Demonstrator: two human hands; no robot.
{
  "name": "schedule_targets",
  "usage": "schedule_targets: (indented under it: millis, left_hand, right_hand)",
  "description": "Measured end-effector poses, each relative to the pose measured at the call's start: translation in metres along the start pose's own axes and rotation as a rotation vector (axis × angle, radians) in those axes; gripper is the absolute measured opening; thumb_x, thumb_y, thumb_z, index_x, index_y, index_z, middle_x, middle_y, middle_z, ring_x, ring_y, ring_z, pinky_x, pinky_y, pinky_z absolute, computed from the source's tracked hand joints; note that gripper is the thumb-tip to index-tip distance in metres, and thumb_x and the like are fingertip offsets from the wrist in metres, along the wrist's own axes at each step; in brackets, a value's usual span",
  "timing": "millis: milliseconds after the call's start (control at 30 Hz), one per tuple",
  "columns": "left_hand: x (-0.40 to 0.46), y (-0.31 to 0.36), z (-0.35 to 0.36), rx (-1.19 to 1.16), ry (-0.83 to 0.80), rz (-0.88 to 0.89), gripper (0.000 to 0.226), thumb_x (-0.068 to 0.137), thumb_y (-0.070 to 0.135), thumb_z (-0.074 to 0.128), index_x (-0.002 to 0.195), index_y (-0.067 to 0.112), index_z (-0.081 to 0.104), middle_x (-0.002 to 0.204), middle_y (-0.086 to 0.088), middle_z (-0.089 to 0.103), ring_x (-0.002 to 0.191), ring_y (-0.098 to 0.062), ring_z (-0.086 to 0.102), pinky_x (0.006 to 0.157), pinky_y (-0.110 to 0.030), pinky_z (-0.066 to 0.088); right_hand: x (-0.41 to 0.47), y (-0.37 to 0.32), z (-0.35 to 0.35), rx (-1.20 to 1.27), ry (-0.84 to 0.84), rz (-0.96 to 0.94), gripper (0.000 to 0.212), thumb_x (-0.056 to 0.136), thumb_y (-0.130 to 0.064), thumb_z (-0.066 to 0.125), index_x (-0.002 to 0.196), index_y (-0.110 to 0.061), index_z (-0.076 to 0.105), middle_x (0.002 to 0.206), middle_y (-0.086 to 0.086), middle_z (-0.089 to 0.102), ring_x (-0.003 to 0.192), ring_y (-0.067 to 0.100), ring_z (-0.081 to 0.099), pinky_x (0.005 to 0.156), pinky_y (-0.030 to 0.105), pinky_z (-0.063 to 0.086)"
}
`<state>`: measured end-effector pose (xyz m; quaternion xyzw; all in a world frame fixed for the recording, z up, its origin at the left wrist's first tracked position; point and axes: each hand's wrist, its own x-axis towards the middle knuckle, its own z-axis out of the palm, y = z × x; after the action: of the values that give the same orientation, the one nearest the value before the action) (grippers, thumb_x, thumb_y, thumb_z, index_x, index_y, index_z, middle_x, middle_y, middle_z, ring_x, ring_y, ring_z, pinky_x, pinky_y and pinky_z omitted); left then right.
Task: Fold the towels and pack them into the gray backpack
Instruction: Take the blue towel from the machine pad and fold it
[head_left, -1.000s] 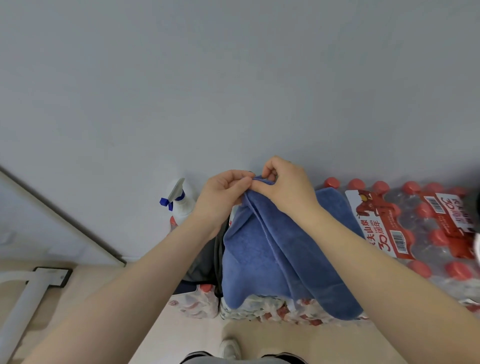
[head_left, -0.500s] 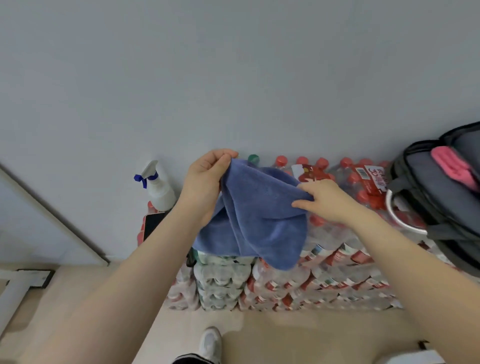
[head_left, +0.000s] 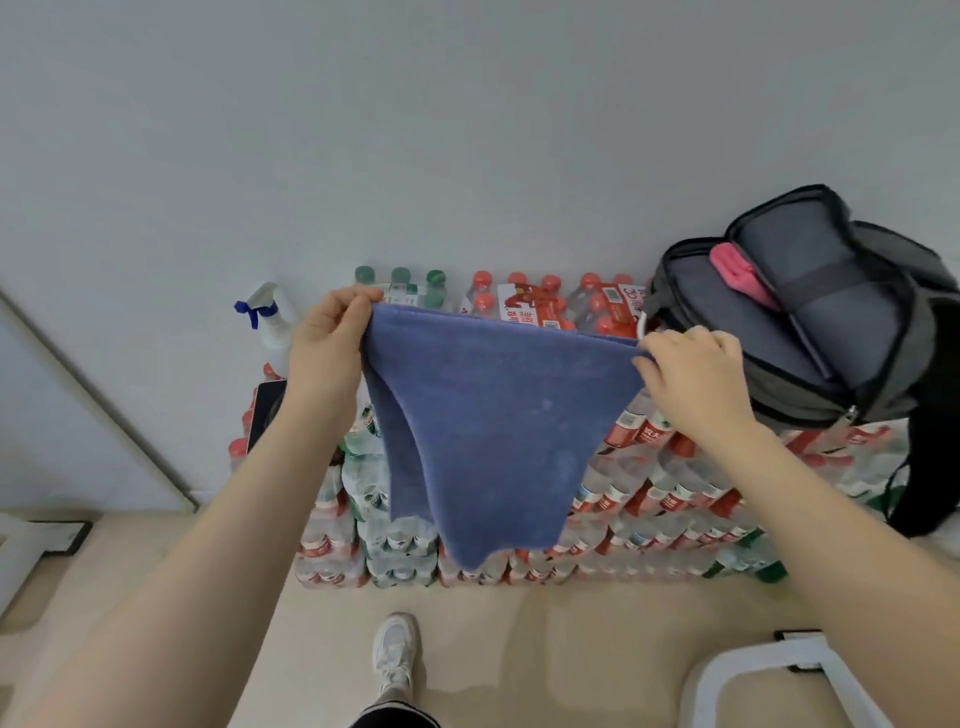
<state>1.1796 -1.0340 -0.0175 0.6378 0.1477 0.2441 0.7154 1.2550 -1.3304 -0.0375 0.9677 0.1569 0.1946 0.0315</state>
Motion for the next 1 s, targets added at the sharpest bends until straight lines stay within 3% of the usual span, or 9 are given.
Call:
schedule_targets:
  millis: [100,200,367,433,533,667,833,933,1000]
  left_hand:
    - [-0.007,-0.021,-0.003,0.250,0.063,0.003,0.017,0.094,0.013,0.048,0.093,0.014,0.064,0.094,0.000,0.062,0.091,-0.011,0.052,0.071,-0.012,0.041]
    - [-0.007,-0.030,-0.001,0.349,0.080,0.026,0.020,0.094,0.014,0.048,0.101,0.010,0.066,0.097,-0.001,0.062,0.091,-0.010,0.052,0.069,-0.009,0.039]
    - [0.019,-0.037,-0.004,0.563,0.039,0.057,0.023,0.093,0.016,0.047,0.103,0.009,0.067,0.096,-0.005,0.066,0.088,-0.019,0.056,0.083,-0.029,0.043]
    - [0.036,-0.043,-0.001,0.543,0.043,0.041,0.023,0.093,0.014,0.047,0.104,0.007,0.066,0.088,-0.007,0.068,0.076,-0.020,0.062,0.079,-0.033,0.048]
    - [0.070,-0.051,0.004,0.414,0.024,-0.016,0.018,0.094,0.011,0.045,0.097,0.011,0.063,0.076,0.002,0.063,0.048,-0.003,0.061,0.061,-0.021,0.055]
    - [0.129,-0.061,0.013,0.378,0.005,-0.050,0.016,0.094,0.008,0.045,0.093,0.011,0.061,0.075,-0.001,0.062,0.046,0.000,0.061,0.057,-0.013,0.054]
    - [0.210,-0.077,0.027,0.459,-0.024,-0.051,0.023,0.092,0.009,0.047,0.077,0.019,0.060,0.068,0.002,0.062,0.042,0.000,0.059,0.068,-0.027,0.055]
    - [0.251,-0.088,0.035,0.557,-0.047,-0.057,0.018,0.093,0.009,0.046,0.086,0.012,0.062,0.068,0.003,0.061,0.044,0.000,0.059,0.065,-0.021,0.053]
    - [0.273,-0.097,0.039,0.604,-0.078,-0.056,0.018,0.093,0.008,0.045,0.088,0.009,0.062,0.066,0.001,0.060,0.051,-0.009,0.061,0.068,-0.025,0.053]
  right_hand:
    - [-0.008,0.005,0.002,-0.018,-0.130,0.014,0.025,0.096,-0.023,0.039,0.106,-0.013,0.059,0.106,0.009,0.065,0.099,0.032,0.054,0.082,0.038,0.035]
    - [-0.009,0.005,0.002,0.075,-0.094,0.092,0.019,0.095,-0.022,0.044,0.106,-0.011,0.055,0.101,0.015,0.065,0.098,0.034,0.054,0.074,0.037,0.033]
    - [0.012,-0.001,0.008,0.146,-0.015,0.183,0.025,0.092,-0.023,0.051,0.115,-0.012,0.052,0.099,0.019,0.063,0.093,0.037,0.055,0.073,0.039,0.041]
    - [0.029,-0.003,0.017,0.197,-0.019,0.223,0.026,0.092,-0.023,0.051,0.117,-0.014,0.055,0.102,0.019,0.062,0.094,0.038,0.055,0.074,0.040,0.043]
    - [0.062,-0.007,0.032,0.260,-0.028,0.259,0.025,0.092,-0.020,0.049,0.114,-0.016,0.059,0.103,0.021,0.060,0.096,0.039,0.054,0.076,0.040,0.043]
    - [0.111,-0.014,0.053,0.268,-0.011,0.229,0.027,0.092,-0.015,0.045,0.114,-0.013,0.061,0.104,0.021,0.062,0.100,0.038,0.055,0.075,0.040,0.044]
    - [0.178,-0.022,0.087,0.218,-0.083,0.286,0.023,0.093,-0.019,0.045,0.111,-0.012,0.057,0.104,0.024,0.060,0.098,0.040,0.056,0.071,0.039,0.043]
    - [0.212,-0.027,0.109,0.188,-0.144,0.244,0.021,0.093,-0.015,0.043,0.104,-0.007,0.059,0.102,0.023,0.062,0.095,0.039,0.057,0.065,0.036,0.034]
    - [0.230,-0.031,0.123,0.212,-0.172,0.212,0.020,0.093,-0.012,0.043,0.100,-0.004,0.060,0.105,0.019,0.060,0.094,0.037,0.057,0.066,0.035,0.036]
